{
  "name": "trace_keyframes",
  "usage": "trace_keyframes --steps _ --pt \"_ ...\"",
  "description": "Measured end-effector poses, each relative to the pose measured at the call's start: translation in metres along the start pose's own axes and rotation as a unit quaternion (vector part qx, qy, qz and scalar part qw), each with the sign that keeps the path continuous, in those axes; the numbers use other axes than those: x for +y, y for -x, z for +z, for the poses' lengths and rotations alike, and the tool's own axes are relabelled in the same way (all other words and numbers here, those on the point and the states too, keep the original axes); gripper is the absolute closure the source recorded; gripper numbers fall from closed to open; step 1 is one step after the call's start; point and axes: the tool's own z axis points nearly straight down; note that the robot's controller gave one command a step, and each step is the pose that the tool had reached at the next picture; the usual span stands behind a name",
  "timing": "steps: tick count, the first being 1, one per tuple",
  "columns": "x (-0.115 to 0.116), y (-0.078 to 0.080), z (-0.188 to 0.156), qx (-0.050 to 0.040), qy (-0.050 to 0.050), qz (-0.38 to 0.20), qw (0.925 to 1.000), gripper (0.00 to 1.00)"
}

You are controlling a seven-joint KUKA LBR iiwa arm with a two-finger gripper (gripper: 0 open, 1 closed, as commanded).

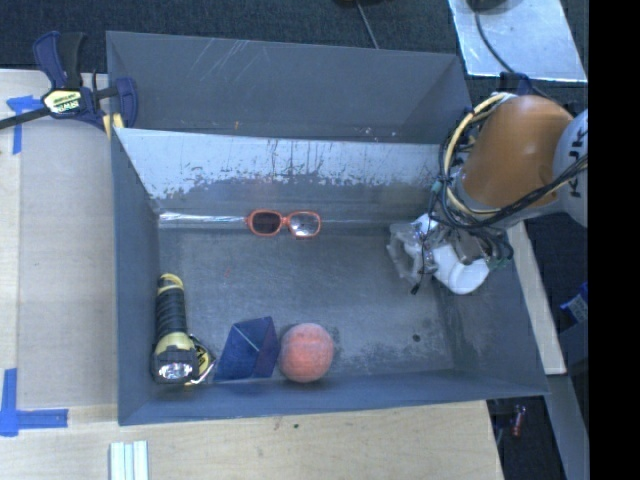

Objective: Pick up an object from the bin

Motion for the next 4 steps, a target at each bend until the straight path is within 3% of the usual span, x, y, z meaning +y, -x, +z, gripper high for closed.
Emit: trace_keyframes --steps 4 --pt "-0.0003 0.0002 -0.0005 -0.0004 0.0 0.0 1.0 1.0"
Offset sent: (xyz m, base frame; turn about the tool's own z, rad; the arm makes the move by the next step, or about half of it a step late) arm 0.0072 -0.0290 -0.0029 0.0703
